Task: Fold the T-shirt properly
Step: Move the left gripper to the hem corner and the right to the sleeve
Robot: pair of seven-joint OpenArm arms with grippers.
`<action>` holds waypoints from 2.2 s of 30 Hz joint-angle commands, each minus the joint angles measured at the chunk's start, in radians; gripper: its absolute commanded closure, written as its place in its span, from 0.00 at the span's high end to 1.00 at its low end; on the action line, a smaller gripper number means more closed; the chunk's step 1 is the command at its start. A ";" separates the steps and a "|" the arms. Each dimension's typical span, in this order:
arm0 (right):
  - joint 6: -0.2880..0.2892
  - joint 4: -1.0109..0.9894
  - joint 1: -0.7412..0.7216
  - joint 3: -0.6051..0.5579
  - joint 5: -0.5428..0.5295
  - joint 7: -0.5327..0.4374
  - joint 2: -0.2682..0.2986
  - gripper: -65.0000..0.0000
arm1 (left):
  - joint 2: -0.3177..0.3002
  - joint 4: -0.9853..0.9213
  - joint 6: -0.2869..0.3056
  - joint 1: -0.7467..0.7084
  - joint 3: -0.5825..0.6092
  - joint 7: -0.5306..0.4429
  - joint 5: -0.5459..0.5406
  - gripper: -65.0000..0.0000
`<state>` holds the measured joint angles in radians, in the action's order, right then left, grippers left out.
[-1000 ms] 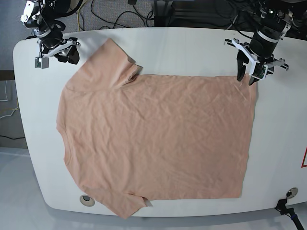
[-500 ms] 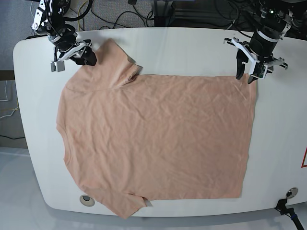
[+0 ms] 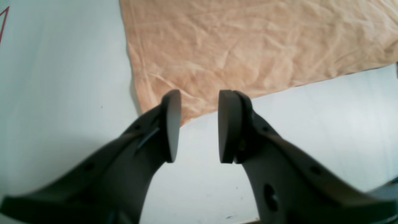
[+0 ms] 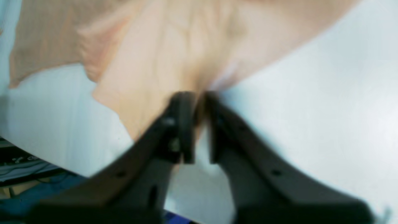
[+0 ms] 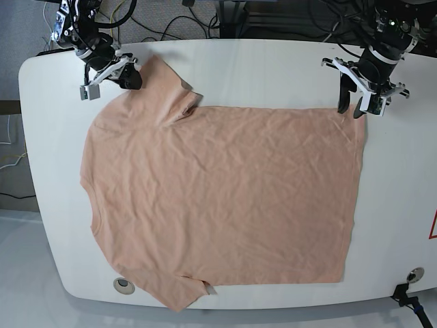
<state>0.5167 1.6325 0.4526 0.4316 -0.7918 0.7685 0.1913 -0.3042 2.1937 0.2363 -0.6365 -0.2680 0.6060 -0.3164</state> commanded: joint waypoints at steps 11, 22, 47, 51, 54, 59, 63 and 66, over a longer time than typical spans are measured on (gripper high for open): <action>0.001 -0.002 0.006 0.005 0.021 0.021 0.011 0.00 | 0.002 -0.238 0.023 0.146 -0.264 0.097 -0.246 0.30; -0.001 0.010 0.003 0.008 0.009 0.015 0.011 0.00 | -0.017 -0.490 0.151 0.270 -0.376 0.326 -0.444 0.31; -0.001 0.017 -0.002 0.010 0.009 0.019 0.010 0.00 | 0.002 -0.618 0.163 0.314 -0.372 0.310 -0.469 0.30; 0.000 0.021 -0.001 0.010 0.010 0.024 0.011 0.00 | 0.002 -0.622 0.164 0.317 -0.363 0.306 -0.467 0.26; -0.001 0.015 0.000 0.000 0.014 0.039 0.010 0.00 | 0.002 -0.624 0.160 0.333 -0.350 0.307 -0.458 0.30; 0.001 0.014 -0.001 -0.003 0.013 0.049 0.011 0.00 | 0.004 -0.628 0.161 0.341 -0.342 0.303 -0.458 0.30; -0.001 0.016 -0.005 -0.003 0.008 0.049 0.011 0.00 | 0.002 -0.631 0.160 0.341 -0.344 0.298 -0.457 0.29; 0.002 0.014 -0.003 -0.002 0.009 0.048 0.012 0.00 | 0.003 -0.633 0.158 0.338 -0.345 0.300 -0.457 0.30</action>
<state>0.5175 1.6360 0.4465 0.4255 -0.7872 0.8097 0.1940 -0.2859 1.5494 0.3904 -0.3019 -0.6060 0.9268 -0.7574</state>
